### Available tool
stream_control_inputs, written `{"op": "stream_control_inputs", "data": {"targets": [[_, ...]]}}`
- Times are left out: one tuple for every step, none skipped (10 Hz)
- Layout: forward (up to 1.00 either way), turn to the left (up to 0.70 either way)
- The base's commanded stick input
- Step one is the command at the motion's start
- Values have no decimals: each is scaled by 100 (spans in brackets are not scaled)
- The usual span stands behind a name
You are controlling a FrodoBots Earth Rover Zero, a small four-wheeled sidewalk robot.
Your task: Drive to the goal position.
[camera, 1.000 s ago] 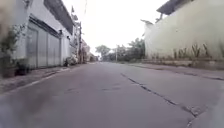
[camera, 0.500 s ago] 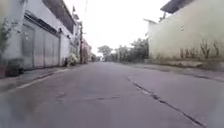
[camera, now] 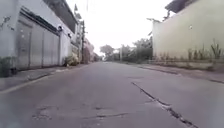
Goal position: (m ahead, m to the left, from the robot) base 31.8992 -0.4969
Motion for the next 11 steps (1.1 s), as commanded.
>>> {"op": "stream_control_inputs", "data": {"targets": [[100, 7], [100, 7], [100, 7], [100, 7], [100, 7], [100, 7], [100, -1], [100, -21], [100, -33], [100, -28], [100, 7]]}}
